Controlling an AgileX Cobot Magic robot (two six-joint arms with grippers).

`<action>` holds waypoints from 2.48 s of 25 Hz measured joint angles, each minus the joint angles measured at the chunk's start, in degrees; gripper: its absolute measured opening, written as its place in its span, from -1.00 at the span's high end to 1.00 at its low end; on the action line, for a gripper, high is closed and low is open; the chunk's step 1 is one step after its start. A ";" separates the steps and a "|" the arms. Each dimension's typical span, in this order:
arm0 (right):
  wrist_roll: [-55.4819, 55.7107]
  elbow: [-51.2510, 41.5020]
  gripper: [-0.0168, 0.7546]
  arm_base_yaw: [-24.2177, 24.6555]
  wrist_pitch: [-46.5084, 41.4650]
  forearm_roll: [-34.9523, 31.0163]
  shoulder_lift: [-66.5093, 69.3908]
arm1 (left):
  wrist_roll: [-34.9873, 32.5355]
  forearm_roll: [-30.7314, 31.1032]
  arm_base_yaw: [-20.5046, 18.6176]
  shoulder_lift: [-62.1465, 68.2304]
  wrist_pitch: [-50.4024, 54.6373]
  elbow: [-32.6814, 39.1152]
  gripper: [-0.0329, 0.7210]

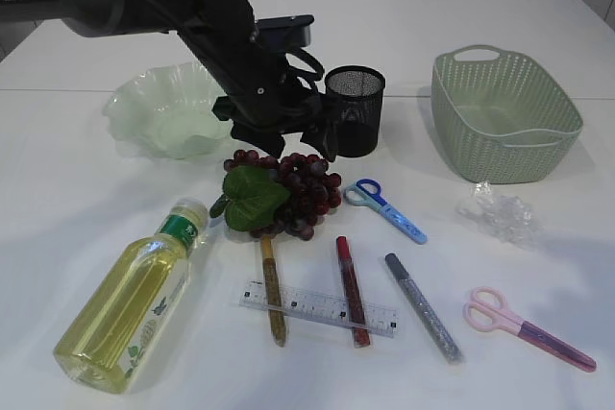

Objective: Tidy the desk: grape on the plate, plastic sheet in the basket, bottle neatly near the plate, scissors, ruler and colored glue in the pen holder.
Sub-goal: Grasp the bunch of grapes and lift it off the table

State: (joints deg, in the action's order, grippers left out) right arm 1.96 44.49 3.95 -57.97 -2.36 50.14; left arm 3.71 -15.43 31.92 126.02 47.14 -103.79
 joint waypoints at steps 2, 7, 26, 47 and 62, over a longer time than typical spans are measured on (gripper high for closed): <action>0.00 0.00 -0.50 0.00 0.00 0.00 0.00 | -0.15 0.00 0.00 0.92 0.00 -0.12 -0.65; 0.00 0.00 -0.50 0.00 0.00 0.00 0.00 | -0.27 0.00 0.00 2.54 -0.10 -0.12 -0.66; 0.00 0.00 -0.50 0.00 0.00 0.00 1.46 | -0.31 1.72 0.00 6.73 -2.73 -0.19 -0.65; 0.00 0.00 -0.50 0.00 0.19 0.00 1.60 | -0.31 2.88 0.05 7.78 -4.46 -0.19 0.37; 0.00 0.00 -0.50 0.00 0.60 0.00 1.60 | -0.31 3.97 0.14 7.78 -4.90 -0.48 0.75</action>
State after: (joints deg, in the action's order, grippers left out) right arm 1.96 44.49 3.95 -57.36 -2.36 51.74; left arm 3.40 -11.47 32.06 133.79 42.24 -104.27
